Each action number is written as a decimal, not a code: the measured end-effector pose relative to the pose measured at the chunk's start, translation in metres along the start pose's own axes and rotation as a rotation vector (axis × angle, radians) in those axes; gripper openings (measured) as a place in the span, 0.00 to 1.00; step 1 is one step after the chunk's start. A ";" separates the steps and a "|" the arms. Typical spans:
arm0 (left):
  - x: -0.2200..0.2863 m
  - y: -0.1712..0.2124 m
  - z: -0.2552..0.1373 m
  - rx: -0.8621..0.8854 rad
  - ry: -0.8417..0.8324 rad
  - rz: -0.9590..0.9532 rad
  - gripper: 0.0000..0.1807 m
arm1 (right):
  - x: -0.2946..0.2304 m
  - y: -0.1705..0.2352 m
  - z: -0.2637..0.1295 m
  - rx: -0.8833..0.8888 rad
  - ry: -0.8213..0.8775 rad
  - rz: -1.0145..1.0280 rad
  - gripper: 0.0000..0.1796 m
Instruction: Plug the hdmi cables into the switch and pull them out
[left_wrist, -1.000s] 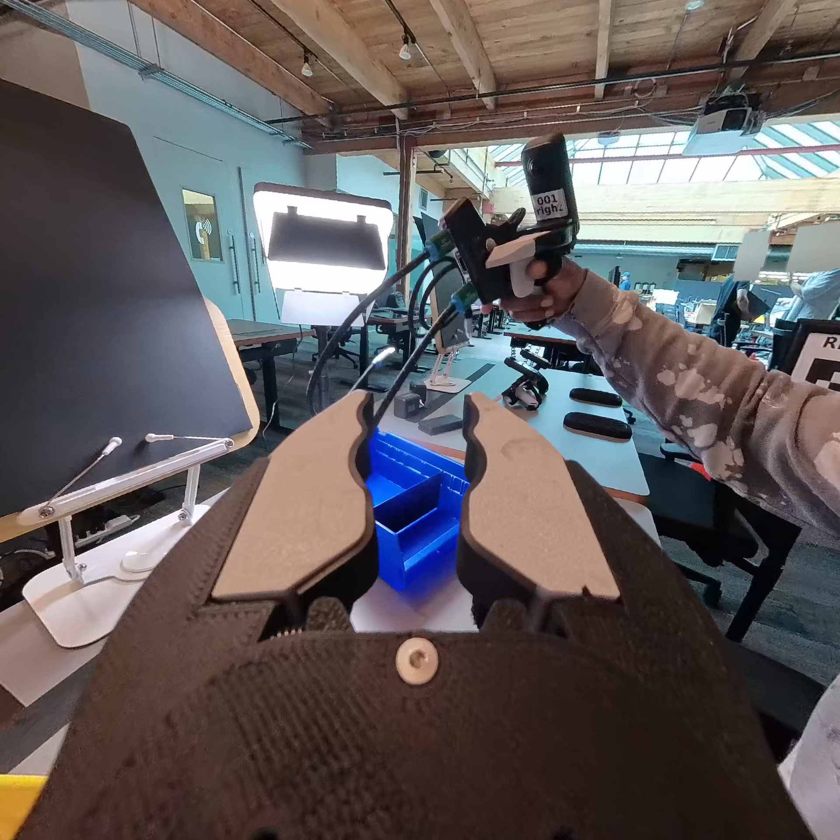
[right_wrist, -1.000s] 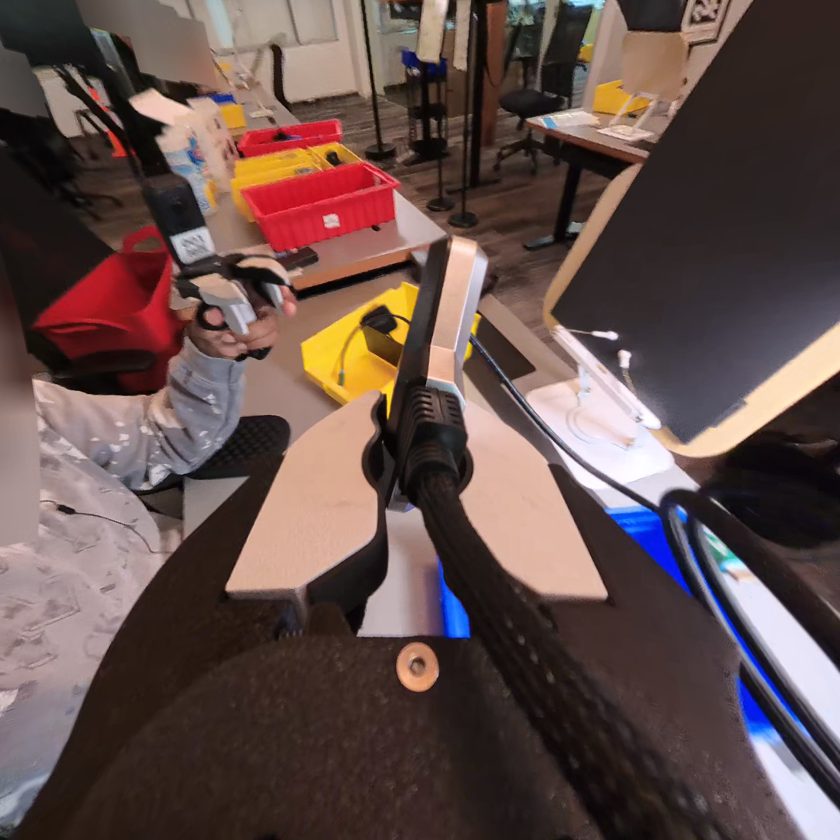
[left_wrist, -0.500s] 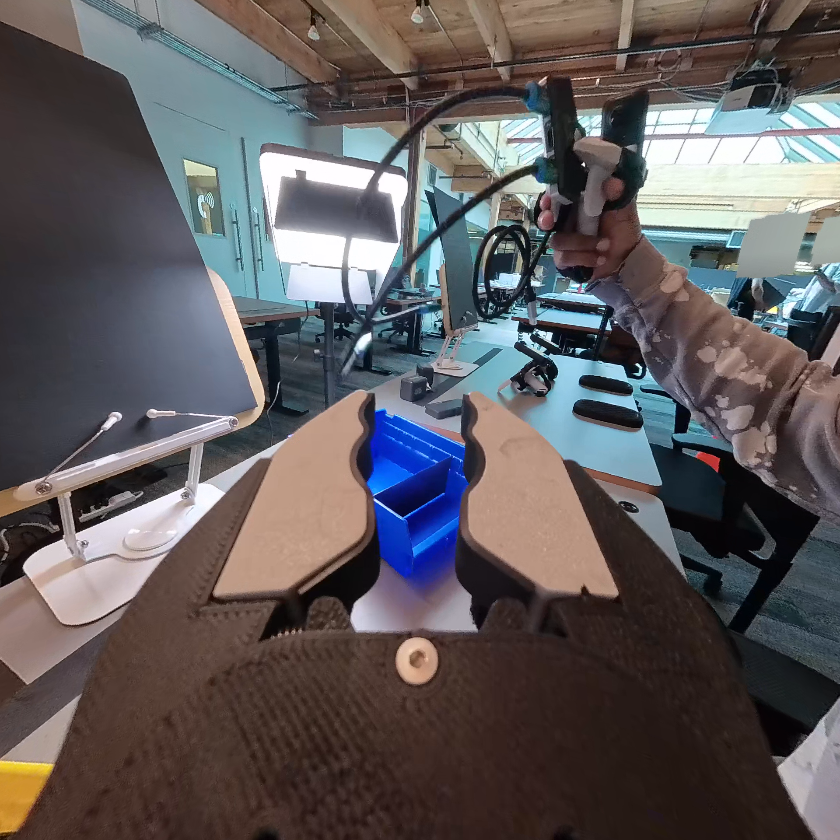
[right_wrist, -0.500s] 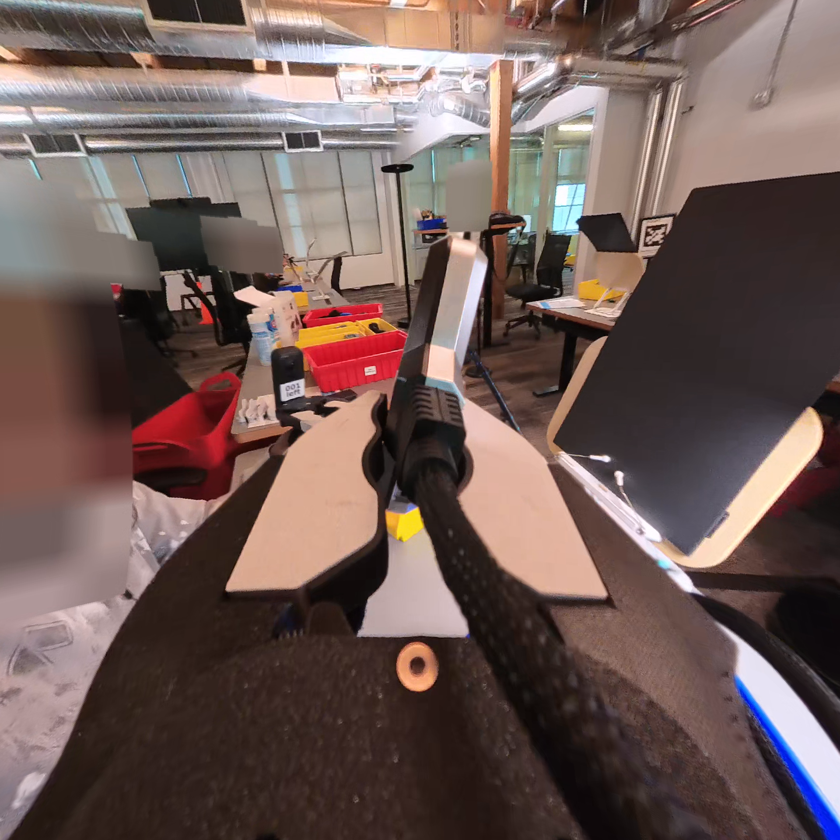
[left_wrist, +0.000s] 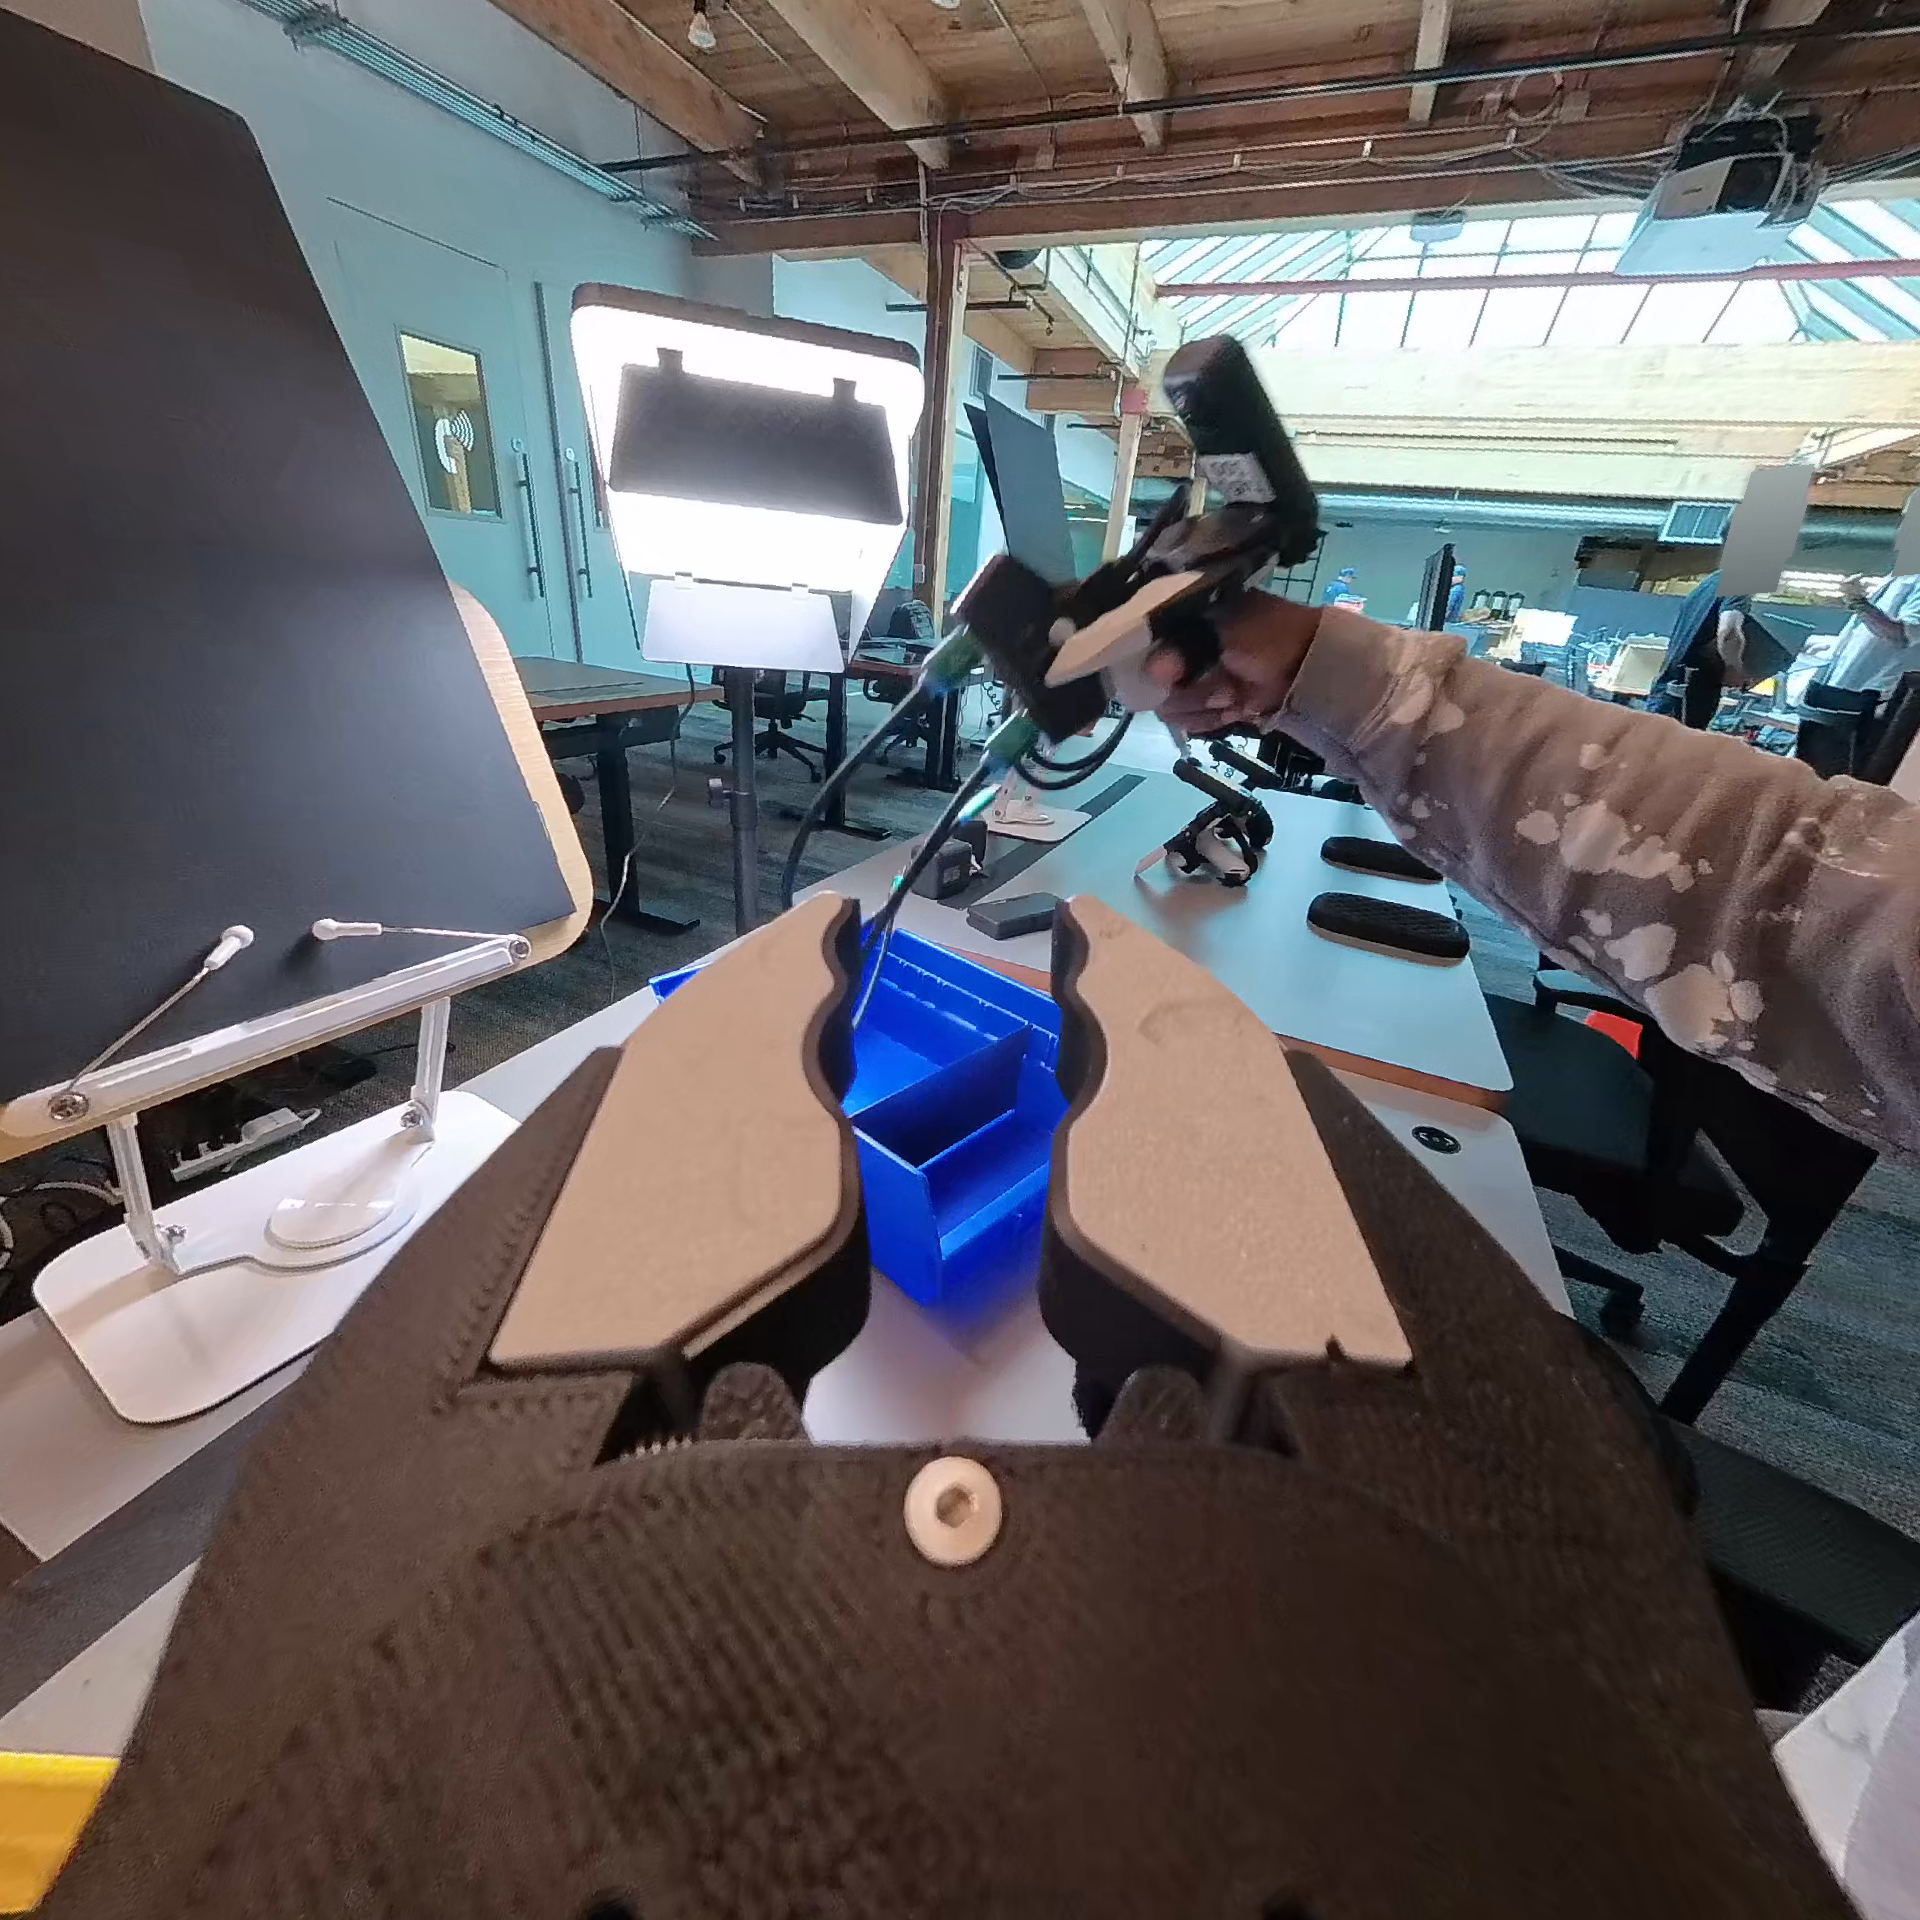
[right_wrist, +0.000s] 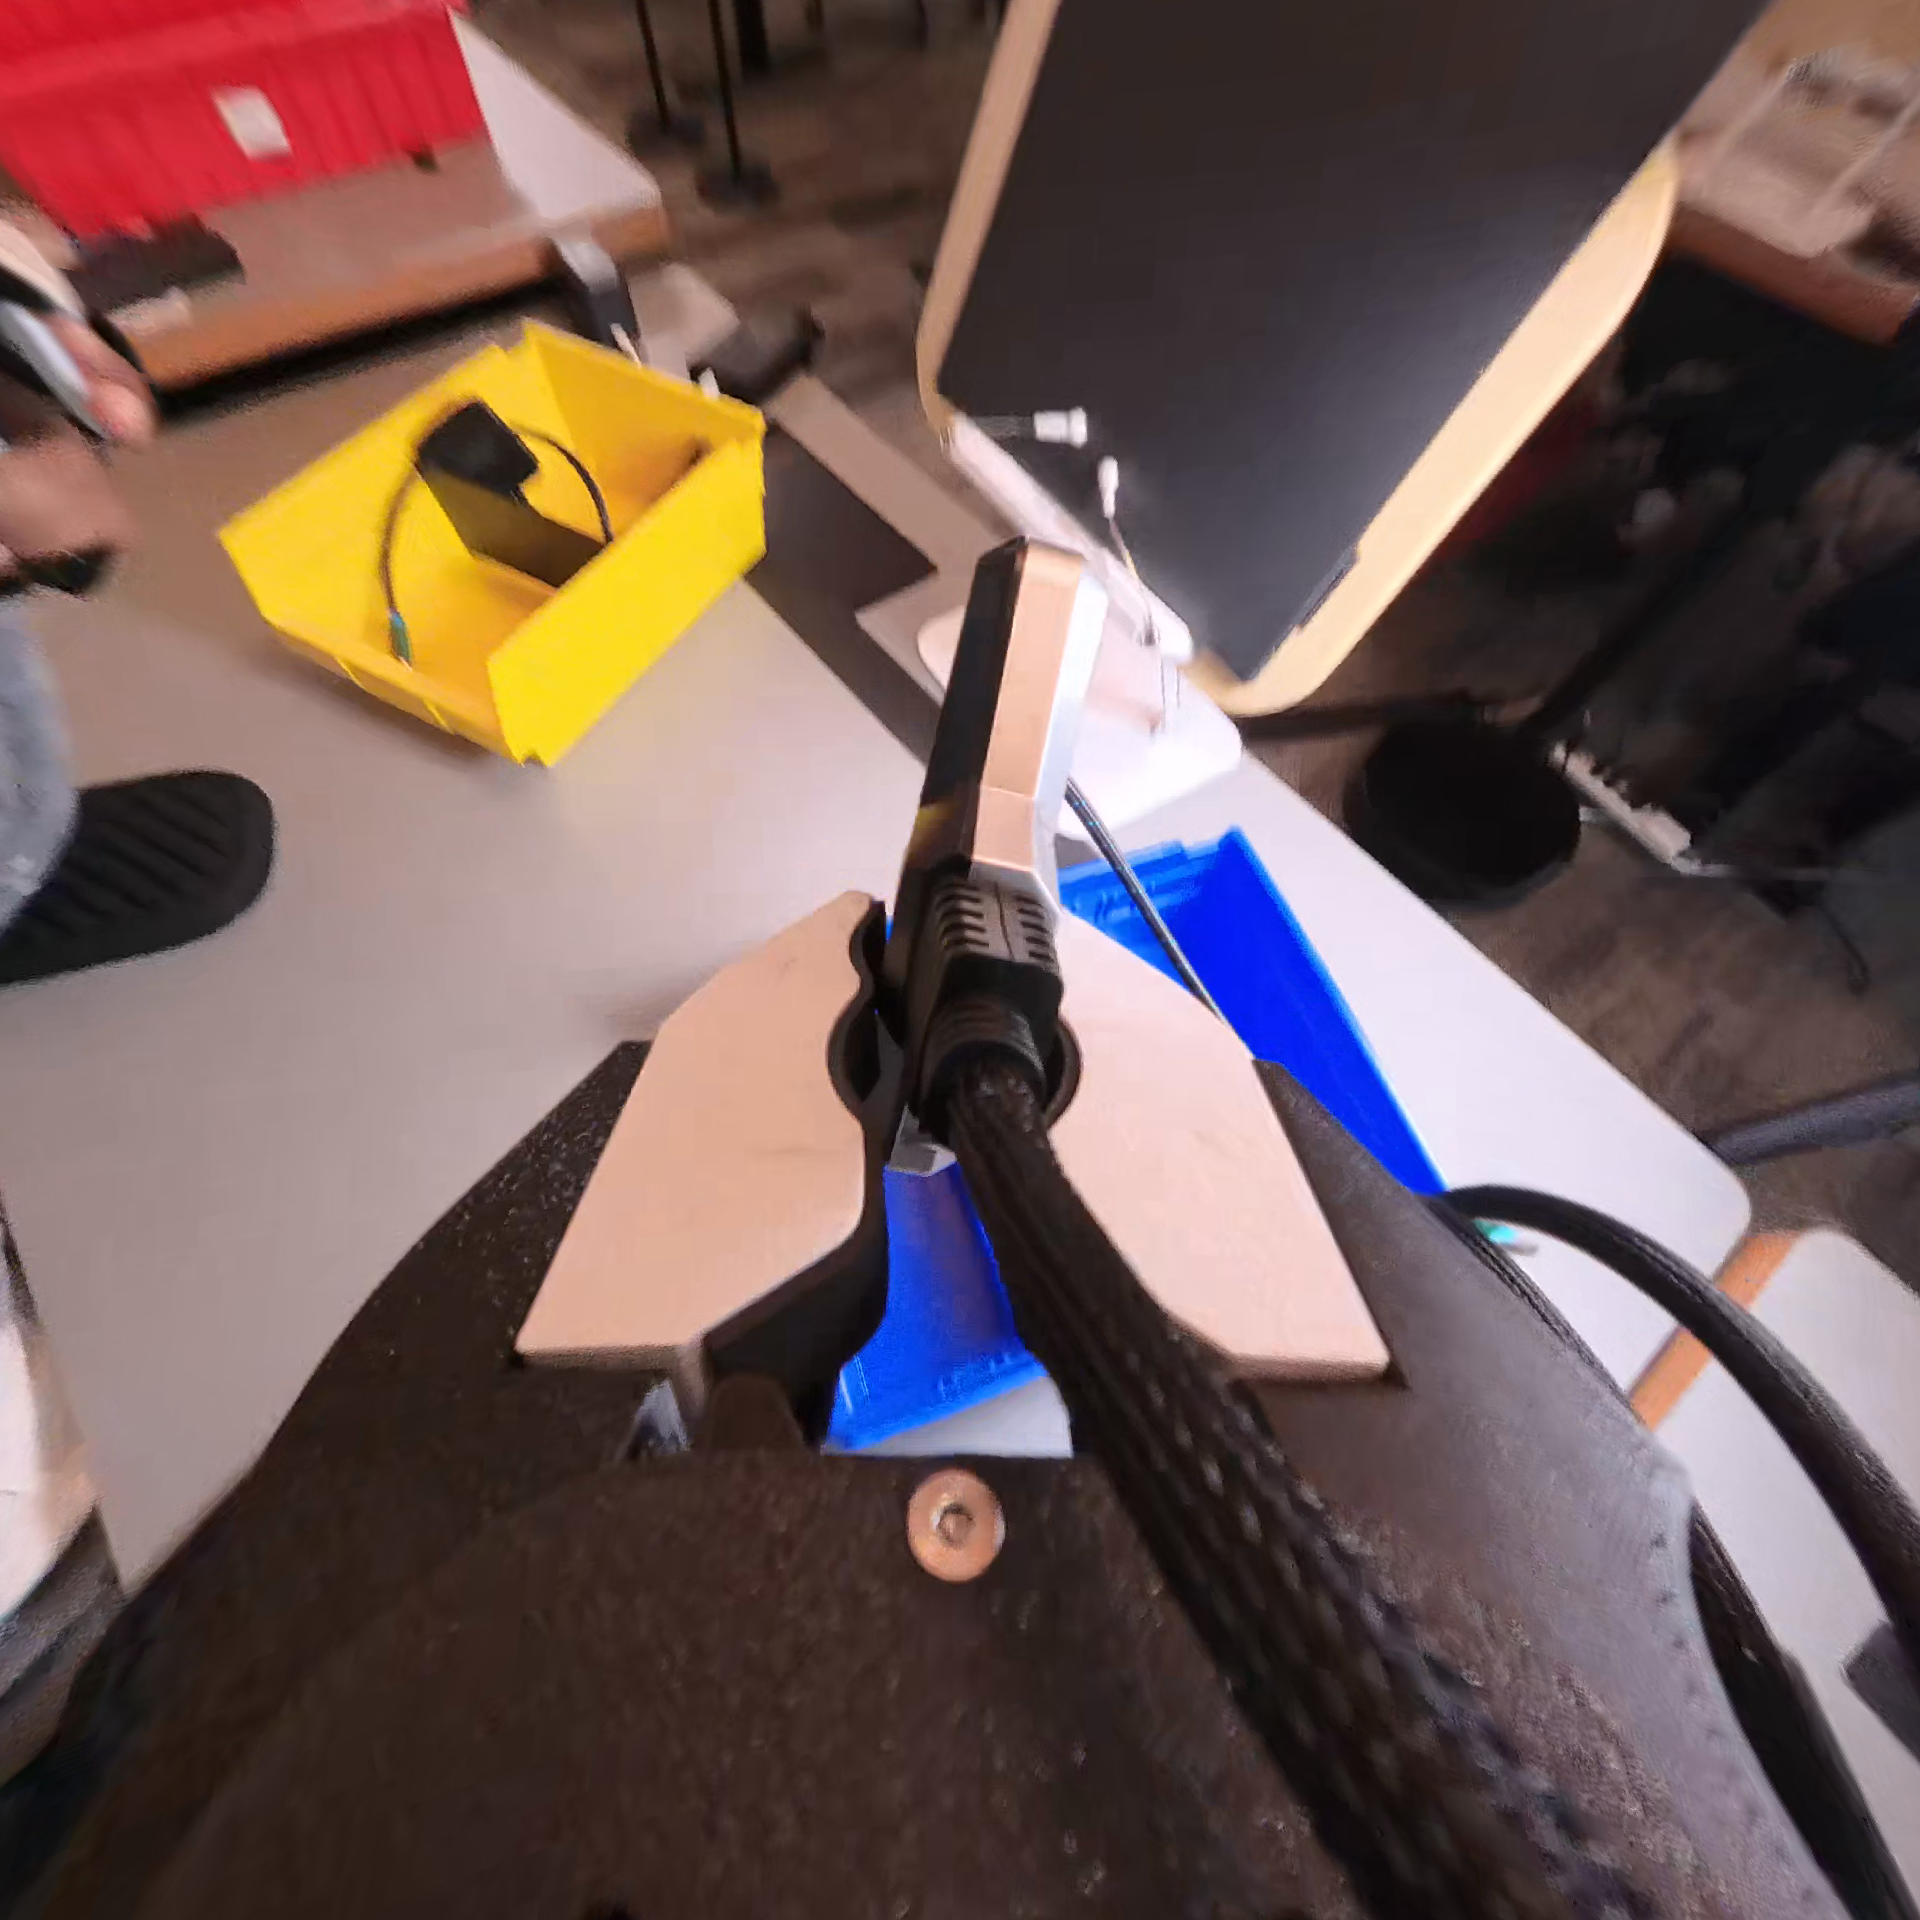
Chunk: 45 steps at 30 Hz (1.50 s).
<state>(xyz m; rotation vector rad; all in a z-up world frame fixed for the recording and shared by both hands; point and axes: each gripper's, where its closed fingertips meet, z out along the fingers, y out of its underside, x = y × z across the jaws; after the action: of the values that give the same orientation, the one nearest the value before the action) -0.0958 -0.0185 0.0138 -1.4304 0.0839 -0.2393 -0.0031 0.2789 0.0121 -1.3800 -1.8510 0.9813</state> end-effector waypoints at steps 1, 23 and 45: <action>-0.001 0.000 0.000 -0.001 0.000 -0.001 0.19 | 0.003 0.009 0.011 -0.053 0.002 0.000 0.13; -0.015 0.002 -0.004 -0.005 -0.020 0.000 0.19 | 0.032 0.069 0.137 -0.023 -0.409 0.495 0.12; -0.048 0.027 -0.003 -0.135 -0.175 -0.079 0.19 | 0.102 0.161 0.014 0.006 0.476 0.650 0.28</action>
<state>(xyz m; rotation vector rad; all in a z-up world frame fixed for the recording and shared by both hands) -0.1400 -0.0078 -0.0178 -1.5852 -0.1012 -0.1749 0.0395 0.4029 -0.1269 -2.0580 -1.0621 0.8390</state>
